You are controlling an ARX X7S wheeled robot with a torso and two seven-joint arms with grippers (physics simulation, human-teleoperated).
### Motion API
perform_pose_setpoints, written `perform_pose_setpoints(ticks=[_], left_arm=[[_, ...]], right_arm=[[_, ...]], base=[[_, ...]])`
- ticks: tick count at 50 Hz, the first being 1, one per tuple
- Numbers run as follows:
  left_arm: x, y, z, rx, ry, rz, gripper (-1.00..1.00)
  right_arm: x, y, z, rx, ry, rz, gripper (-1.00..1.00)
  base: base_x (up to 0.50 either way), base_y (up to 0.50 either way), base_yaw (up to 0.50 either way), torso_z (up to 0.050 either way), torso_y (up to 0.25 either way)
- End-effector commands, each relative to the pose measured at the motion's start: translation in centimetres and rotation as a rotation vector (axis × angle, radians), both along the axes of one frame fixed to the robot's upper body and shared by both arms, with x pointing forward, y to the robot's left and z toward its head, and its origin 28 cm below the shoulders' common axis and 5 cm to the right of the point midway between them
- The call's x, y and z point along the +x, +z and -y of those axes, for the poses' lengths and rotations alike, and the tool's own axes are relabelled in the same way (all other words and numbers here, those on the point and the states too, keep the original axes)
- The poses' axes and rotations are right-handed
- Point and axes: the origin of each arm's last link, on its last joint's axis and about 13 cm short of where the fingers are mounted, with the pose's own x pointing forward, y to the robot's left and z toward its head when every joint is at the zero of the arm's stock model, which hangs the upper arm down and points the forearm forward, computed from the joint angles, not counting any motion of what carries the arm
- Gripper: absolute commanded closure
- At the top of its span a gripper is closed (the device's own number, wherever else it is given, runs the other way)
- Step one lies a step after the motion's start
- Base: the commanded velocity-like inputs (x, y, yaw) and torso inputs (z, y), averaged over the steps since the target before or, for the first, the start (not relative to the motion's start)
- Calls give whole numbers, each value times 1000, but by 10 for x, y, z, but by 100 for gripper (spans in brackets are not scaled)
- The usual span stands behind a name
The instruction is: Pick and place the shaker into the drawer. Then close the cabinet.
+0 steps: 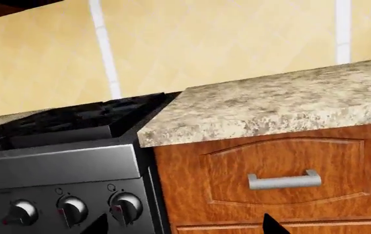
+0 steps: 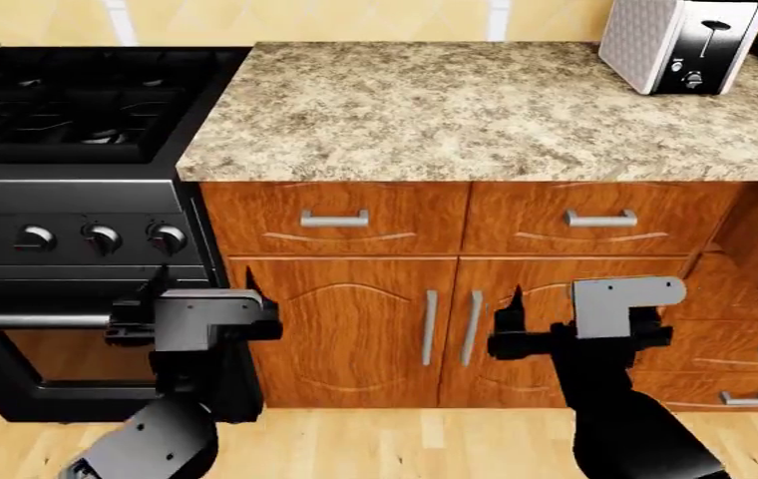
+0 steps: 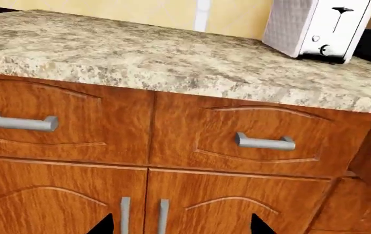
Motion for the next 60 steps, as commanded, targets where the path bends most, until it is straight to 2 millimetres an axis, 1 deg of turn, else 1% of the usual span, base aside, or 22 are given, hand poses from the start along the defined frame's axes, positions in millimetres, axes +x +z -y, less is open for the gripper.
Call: perform_pose_setpoints(ticks=[1, 4, 5, 10, 11, 15, 19, 23, 26, 36, 40, 42, 46, 50, 60], left_arm=[[-14, 129, -45, 12, -54, 265, -100], [-14, 170, -60, 51, -33, 341, -100], [-14, 184, -66, 62, -20, 369, -100], [-19, 239, -86, 89, 17, 479, -100], [-21, 245, -89, 90, 19, 498, -100], [-29, 267, -98, 92, 36, 567, -100], [-37, 281, -105, 97, 45, 610, -100], [-47, 293, -110, 86, 60, 657, -100], [-55, 300, -113, 90, 60, 676, -100], [-75, 317, -119, 83, 78, 751, -100], [-80, 320, -118, 82, 78, 772, -100], [-83, 321, -117, 75, 76, 781, -100], [-86, 315, -116, 71, 70, 775, -100], [-88, 312, -114, 71, 63, 769, -100], [-88, 309, -112, 67, 47, 765, -100]], right_arm=[[-56, 143, 35, -281, -31, 262, -100], [-56, 177, 47, -338, -39, 291, -100], [-57, 191, 50, -356, -45, 306, -100], [-60, 251, 62, -440, -76, 376, -100], [-61, 263, 63, -459, -80, 396, -100], [-69, 299, 64, -514, -90, 461, -100], [-77, 335, 66, -562, -109, 510, -100], [-83, 364, 69, -602, -136, 542, -100], [-88, 381, 69, -621, -152, 571, -100], [-107, 418, 74, -650, -201, 641, -100], [-115, 427, 74, -657, -211, 662, -100], [-118, 428, 74, -658, -211, 668, -100], [-120, 426, 73, -643, -212, 664, -100], [-122, 427, 73, -613, -216, 673, -100], [-120, 425, 70, -601, -198, 666, -100]], base=[[0, 0, 0, 0, 0], [0, 0, 0, 0, 0], [0, 0, 0, 0, 0], [0, 0, 0, 0, 0], [0, 0, 0, 0, 0], [0, 0, 0, 0, 0], [0, 0, 0, 0, 0], [0, 0, 0, 0, 0], [0, 0, 0, 0, 0], [0, 0, 0, 0, 0], [4, 0, 0, 0, 0], [145, 0, 0, 0, 0], [500, -79, 0, 0, 0], [500, -87, 0, 0, 0], [500, -83, 0, 0, 0]])
